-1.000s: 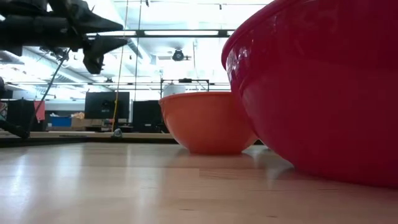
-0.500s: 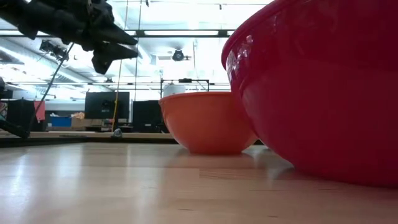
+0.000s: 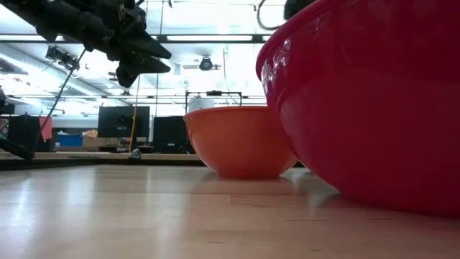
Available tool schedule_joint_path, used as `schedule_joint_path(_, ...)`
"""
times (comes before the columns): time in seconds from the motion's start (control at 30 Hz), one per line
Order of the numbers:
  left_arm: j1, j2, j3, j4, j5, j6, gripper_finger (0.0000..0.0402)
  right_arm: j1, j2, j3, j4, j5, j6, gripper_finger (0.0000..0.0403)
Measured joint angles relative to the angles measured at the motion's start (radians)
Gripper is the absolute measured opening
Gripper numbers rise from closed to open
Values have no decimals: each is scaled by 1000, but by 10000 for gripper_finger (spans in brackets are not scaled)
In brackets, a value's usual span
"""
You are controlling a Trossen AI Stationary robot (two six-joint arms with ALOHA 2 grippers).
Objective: Nest bowls inside each other
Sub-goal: Stack the orange bowl into the red bowl
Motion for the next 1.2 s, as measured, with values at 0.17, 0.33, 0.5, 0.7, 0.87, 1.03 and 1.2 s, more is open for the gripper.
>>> schedule_joint_path(0.17,-21,0,0,-3,0,-1,166,-24,117,72,-41,-11,-24,180)
schedule_joint_path(0.33,-36,0,0,-20,0,-1,166,-33,207,126,-55,-45,-43,177)
schedule_joint_path(0.5,-44,0,0,-44,0,-1,166,-33,276,147,-72,-49,-50,143)
schedule_joint_path(0.7,-44,0,0,-45,0,2,166,-37,308,151,-37,-71,-25,43)
schedule_joint_path(0.87,-44,0,0,-43,0,28,166,-54,293,149,-5,-150,-3,25)
schedule_joint_path(1.03,-44,0,0,-43,0,77,166,-76,236,147,44,-136,-21,25)
schedule_joint_path(1.2,-44,-2,0,-25,0,100,166,-104,137,162,94,-185,-47,22)
